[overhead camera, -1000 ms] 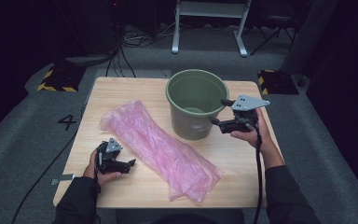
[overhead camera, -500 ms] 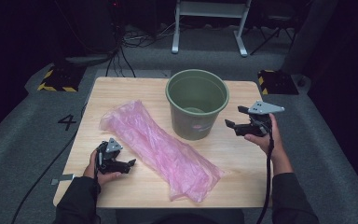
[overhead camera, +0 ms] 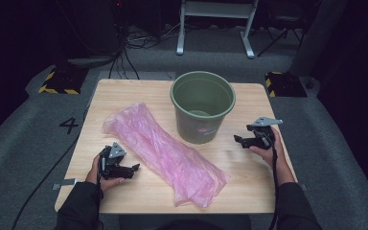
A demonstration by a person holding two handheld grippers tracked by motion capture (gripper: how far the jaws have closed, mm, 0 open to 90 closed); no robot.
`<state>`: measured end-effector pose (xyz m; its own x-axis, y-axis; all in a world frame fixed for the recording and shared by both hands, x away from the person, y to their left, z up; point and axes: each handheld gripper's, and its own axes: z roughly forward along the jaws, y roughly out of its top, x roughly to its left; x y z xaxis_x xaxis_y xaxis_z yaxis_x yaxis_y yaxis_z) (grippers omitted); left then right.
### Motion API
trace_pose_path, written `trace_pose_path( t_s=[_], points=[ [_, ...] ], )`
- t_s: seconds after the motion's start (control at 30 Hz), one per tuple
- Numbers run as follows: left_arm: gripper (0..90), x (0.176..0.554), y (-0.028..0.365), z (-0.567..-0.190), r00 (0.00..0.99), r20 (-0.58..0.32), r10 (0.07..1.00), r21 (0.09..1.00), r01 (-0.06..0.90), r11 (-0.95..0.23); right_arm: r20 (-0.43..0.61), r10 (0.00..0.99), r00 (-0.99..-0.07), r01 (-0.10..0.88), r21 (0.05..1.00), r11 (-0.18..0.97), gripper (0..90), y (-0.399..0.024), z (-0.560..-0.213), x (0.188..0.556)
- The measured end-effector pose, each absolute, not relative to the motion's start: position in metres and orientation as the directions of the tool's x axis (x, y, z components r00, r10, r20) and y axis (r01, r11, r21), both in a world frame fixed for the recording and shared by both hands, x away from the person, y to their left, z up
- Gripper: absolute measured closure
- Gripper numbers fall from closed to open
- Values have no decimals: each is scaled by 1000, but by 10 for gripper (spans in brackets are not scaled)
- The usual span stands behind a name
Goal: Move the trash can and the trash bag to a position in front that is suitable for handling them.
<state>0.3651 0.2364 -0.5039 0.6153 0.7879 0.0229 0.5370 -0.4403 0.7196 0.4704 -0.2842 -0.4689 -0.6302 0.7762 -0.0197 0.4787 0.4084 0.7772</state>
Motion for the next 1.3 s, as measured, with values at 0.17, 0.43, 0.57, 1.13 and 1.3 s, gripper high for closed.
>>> trace_pose_path(
  t_s=[0.17, 0.43, 0.57, 1.13, 1.3],
  points=[
    [156, 362, 232, -503, 615, 32, 787, 718, 534, -447, 6, 795, -606, 528, 751, 397, 205, -293, -485, 473],
    [171, 350, 220, -497, 685, 50, 727, 746, 459, -483, 21, 825, -565, 579, 722, 379, 200, -301, -500, 477],
    [163, 349, 207, -491, 728, 58, 683, 765, 408, -499, 15, 830, -558, 572, 731, 372, 199, -302, -501, 477],
    [158, 352, 157, -483, 844, 115, 524, 752, 271, -601, -7, 837, -546, 562, 738, 373, 191, -299, -503, 474],
    [159, 362, 143, -490, 861, 119, 494, 713, 272, -646, -7, 838, -545, 562, 739, 371, 191, -299, -503, 473]
  ],
)
